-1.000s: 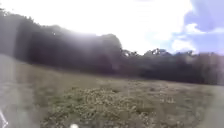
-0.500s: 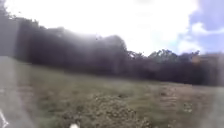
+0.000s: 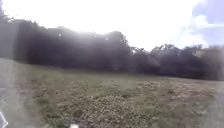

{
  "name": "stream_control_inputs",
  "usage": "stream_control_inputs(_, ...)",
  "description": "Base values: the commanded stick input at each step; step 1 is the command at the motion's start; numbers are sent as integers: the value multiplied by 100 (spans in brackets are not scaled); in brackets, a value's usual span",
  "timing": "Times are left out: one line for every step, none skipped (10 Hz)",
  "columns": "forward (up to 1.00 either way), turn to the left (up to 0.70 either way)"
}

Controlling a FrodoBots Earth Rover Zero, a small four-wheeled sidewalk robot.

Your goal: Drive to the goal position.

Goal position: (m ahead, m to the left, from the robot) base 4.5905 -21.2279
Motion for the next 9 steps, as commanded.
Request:
stream_control_inputs(12,0)
stream_control_inputs(44,0)
stream_control_inputs(70,0)
stream_control_inputs(70,0)
stream_control_inputs(70,0)
stream_control_inputs(70,0)
stream_control_inputs(70,0)
stream_control_inputs(70,0)
stream_control_inputs(70,0)
